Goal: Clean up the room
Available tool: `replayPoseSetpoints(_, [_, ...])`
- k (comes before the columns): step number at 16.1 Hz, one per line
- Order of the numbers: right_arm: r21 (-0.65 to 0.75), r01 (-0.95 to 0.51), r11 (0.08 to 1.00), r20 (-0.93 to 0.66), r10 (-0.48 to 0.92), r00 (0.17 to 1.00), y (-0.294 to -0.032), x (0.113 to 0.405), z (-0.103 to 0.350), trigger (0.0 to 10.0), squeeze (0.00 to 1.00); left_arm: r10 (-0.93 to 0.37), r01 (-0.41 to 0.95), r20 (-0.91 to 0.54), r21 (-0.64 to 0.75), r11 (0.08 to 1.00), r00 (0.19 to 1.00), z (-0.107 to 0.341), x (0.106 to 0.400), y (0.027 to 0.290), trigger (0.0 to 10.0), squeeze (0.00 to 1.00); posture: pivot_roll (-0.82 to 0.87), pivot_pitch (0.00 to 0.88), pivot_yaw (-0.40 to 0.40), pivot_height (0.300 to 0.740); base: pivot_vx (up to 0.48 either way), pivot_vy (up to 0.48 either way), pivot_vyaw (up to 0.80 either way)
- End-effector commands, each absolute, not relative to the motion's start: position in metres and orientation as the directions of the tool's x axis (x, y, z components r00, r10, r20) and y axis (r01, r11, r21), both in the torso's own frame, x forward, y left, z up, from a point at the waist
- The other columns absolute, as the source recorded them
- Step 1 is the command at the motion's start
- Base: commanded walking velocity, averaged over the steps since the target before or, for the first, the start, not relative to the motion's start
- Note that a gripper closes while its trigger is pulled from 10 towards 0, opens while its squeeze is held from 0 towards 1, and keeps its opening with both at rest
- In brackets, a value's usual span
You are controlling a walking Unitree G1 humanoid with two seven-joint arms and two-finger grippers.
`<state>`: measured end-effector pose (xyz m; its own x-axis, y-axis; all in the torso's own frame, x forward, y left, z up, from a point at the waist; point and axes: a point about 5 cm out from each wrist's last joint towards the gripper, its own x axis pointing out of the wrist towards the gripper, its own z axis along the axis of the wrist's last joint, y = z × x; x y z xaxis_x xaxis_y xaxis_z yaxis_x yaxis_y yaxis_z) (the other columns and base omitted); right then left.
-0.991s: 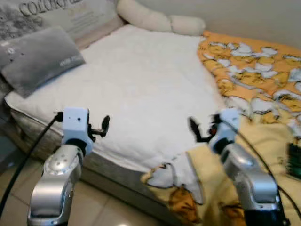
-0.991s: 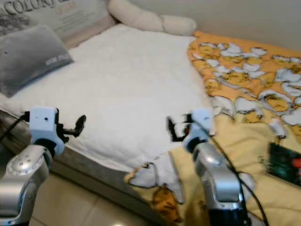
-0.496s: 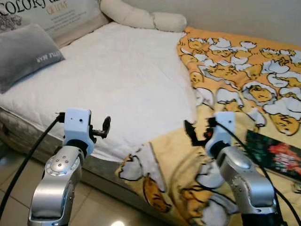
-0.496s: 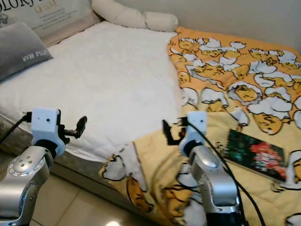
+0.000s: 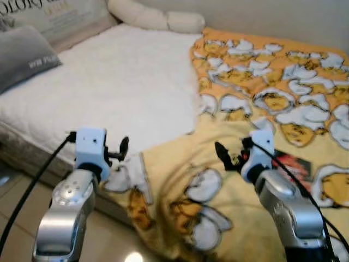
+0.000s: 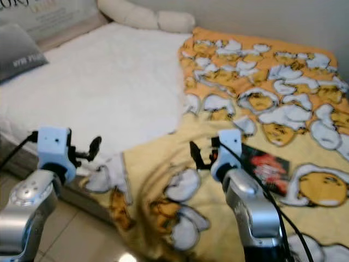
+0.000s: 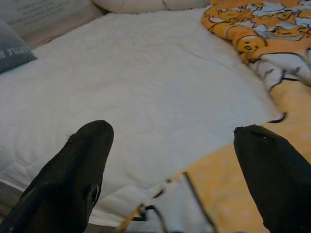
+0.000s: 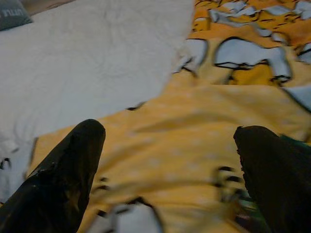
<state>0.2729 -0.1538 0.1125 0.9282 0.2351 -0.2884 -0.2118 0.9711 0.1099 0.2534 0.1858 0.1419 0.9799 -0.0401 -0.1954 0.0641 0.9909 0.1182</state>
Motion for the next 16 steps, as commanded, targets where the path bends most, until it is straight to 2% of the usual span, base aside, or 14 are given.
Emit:
replayPoseSetpoints(1, [0.095,-0.197,0.976,-0.293,0.216,0.931,-0.160,0.274,0.114,10.0,0.00,-0.056,0.081,-0.203,0.116,0.990,0.978,0.141,0.254,0.182,10.0,1.00,-0.04,0.000,0.033,0.740,0.000,-0.341,0.00])
replayPoseSetpoints(5, [0.099,-0.237,0.966,-0.300,0.257,0.919,-0.157,0.273,0.113,10.0,0.00,-0.056,0.080,-0.208,0.110,0.991,0.976,0.139,0.254,0.183,10.0,1.00,-0.04,0.000,0.034,0.740,0.000,-0.341,0.00])
replayPoseSetpoints(8, [0.106,-0.260,0.960,-0.302,0.281,0.911,-0.153,0.271,0.112,10.0,0.00,-0.042,0.059,-0.250,0.060,0.996,0.967,0.124,0.247,0.185,10.0,1.00,-0.03,0.000,0.033,0.740,0.000,-0.339,0.70])
replayPoseSetpoints(10, [0.146,-0.304,0.941,-0.300,0.335,0.893,-0.149,0.266,0.110,10.0,0.00,-0.028,0.050,-0.258,0.078,0.996,0.966,0.120,0.244,0.190,10.0,1.00,-0.03,0.000,0.033,0.740,0.000,-0.304,0.00])
replayPoseSetpoints(12, [0.165,-0.323,0.932,-0.307,0.360,0.881,-0.146,0.263,0.107,10.0,0.00,-0.014,0.037,-0.251,0.085,0.996,0.968,0.120,0.244,0.193,10.0,1.00,-0.03,0.000,0.033,0.740,0.000,0.000,0.00])
replayPoseSetpoints(16, [0.211,-0.299,0.931,-0.324,0.355,0.877,-0.149,0.260,0.102,10.0,0.00,-0.065,0.098,-0.251,0.122,0.988,0.966,0.121,0.244,0.188,10.0,0.96,-0.02,0.000,0.032,0.740,0.000,0.000,0.00])
